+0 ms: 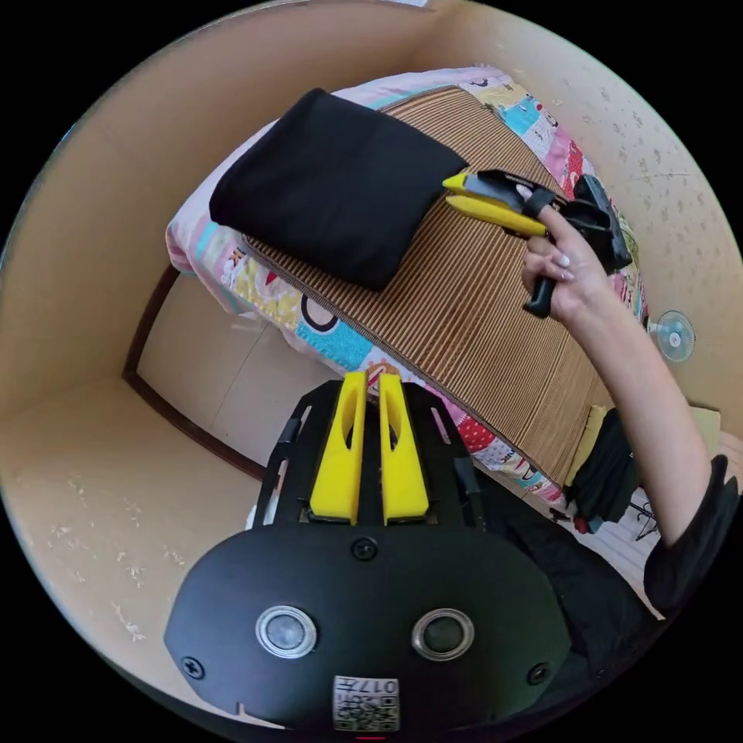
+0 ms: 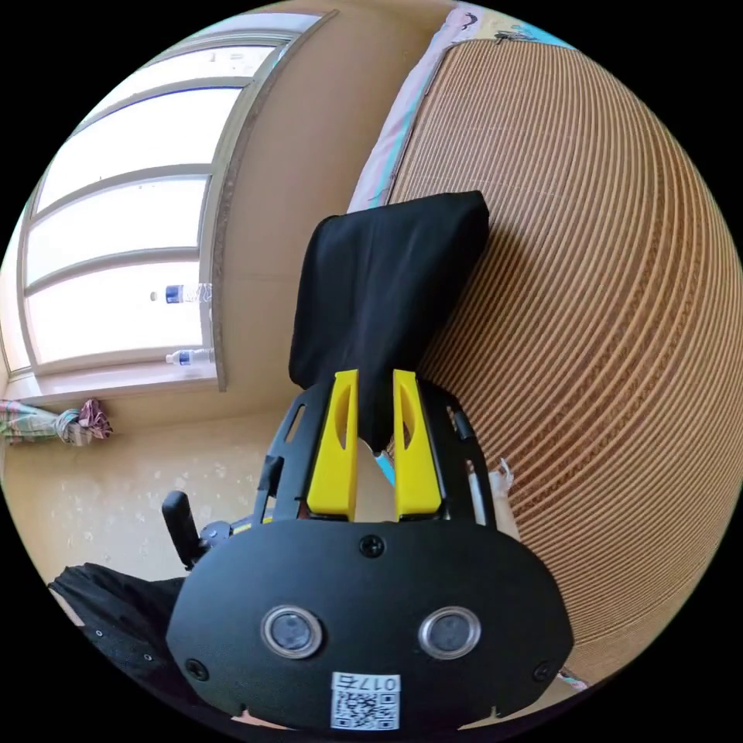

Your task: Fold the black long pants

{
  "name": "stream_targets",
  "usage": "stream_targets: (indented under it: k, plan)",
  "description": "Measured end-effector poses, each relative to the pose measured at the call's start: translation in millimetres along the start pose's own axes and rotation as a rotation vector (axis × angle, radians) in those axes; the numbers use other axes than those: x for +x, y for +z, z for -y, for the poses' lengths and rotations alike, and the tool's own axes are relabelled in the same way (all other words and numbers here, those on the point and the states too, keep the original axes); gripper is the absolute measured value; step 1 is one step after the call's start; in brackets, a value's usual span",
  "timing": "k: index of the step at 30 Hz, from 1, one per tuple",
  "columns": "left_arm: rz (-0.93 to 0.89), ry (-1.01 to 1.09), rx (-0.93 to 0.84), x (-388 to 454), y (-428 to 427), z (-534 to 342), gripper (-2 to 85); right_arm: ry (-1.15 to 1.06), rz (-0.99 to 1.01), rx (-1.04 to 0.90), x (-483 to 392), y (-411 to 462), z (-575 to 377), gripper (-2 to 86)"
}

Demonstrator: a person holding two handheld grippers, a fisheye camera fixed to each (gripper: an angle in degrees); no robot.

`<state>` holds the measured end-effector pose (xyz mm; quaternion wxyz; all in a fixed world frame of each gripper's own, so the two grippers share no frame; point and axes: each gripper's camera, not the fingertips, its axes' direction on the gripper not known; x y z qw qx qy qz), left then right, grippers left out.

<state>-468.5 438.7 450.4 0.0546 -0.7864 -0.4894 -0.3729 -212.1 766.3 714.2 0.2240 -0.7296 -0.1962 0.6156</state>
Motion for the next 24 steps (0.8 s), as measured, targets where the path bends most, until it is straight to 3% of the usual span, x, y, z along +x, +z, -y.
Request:
stream_targets:
  k: [7, 12, 17, 21, 24]
  plan:
    - [0.121, 0.114, 0.075, 140.8, -26.1, -16.9, -0.9, 0.215, -0.322, 0.046, 100.1, -148.7, -154.7, 5.8]
    - [0.135, 0.258, 0.125, 250.6, -34.2, -43.6, -1.0, 0.48, -0.624, 0.259, 161.3, -322.4, -295.4, 7.4]
    - [0.137, 0.408, 0.154, 353.5, -29.5, -73.2, -1.0, 0.738, -0.907, 0.57, 161.7, -454.5, -431.1, 9.4]
    - [0.158, 0.508, 0.17, 423.8, -20.1, -98.8, -1.0, 0.945, -1.016, 0.543, 184.9, -466.1, -516.1, 11.8]
    - [0.167, 0.566, 0.18, 461.8, -11.1, -116.0, -1.0, 1.01, -0.9, 0.398, 224.8, -426.4, -546.6, 12.1]
